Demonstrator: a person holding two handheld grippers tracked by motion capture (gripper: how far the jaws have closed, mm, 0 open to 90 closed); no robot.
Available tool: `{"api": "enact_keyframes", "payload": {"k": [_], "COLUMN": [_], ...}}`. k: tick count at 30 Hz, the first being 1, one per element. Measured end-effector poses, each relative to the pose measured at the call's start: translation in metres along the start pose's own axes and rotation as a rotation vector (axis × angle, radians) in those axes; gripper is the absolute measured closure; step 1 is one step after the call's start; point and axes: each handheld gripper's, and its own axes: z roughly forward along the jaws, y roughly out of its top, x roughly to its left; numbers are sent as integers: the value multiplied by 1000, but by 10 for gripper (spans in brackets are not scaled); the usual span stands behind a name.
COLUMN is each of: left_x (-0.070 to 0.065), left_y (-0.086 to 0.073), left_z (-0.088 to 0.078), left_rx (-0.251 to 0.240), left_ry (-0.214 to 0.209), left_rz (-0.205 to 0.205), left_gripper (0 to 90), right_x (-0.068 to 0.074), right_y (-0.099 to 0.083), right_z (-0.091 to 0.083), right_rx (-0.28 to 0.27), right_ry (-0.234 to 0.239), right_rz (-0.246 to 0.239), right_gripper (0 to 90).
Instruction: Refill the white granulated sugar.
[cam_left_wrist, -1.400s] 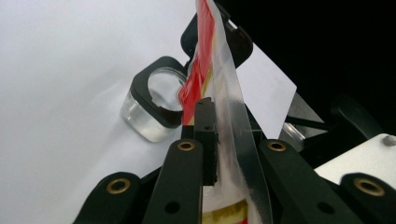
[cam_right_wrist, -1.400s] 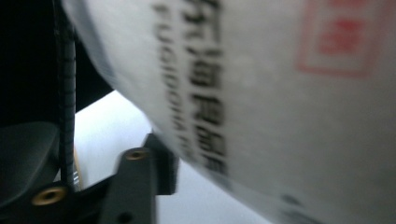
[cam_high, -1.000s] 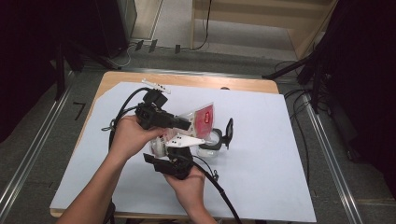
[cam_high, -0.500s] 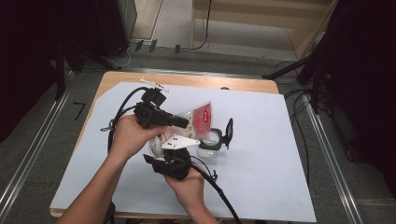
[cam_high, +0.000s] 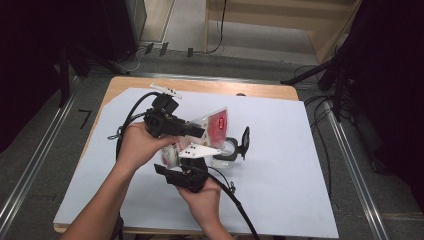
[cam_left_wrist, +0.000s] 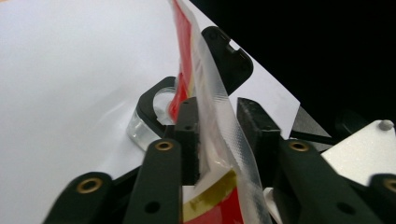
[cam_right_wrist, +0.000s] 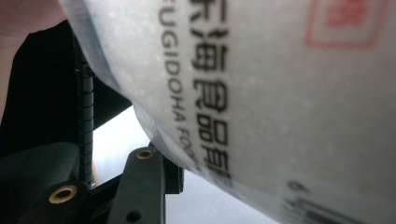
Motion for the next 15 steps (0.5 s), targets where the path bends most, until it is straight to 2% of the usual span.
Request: {"api": "enact_keyframes", "payload": {"k": [2,5,15], "left_x": [0,-1,-2], "left_y": [0,0,1], "left_z": [2,3,3], "left_rx": [12,20,20], "left_ry": [23,30,17], "left_rz": [5,5,-4], "left_gripper": [787,807,820], "right_x": [1,0,1], "right_y": [0,-2,-2], "right_z": [1,2,1], "right_rx": [8,17,14], "right_ry": [-12,-16,-7], "right_rz": [-4,-9,-18], "right_gripper": [625,625,626]}}
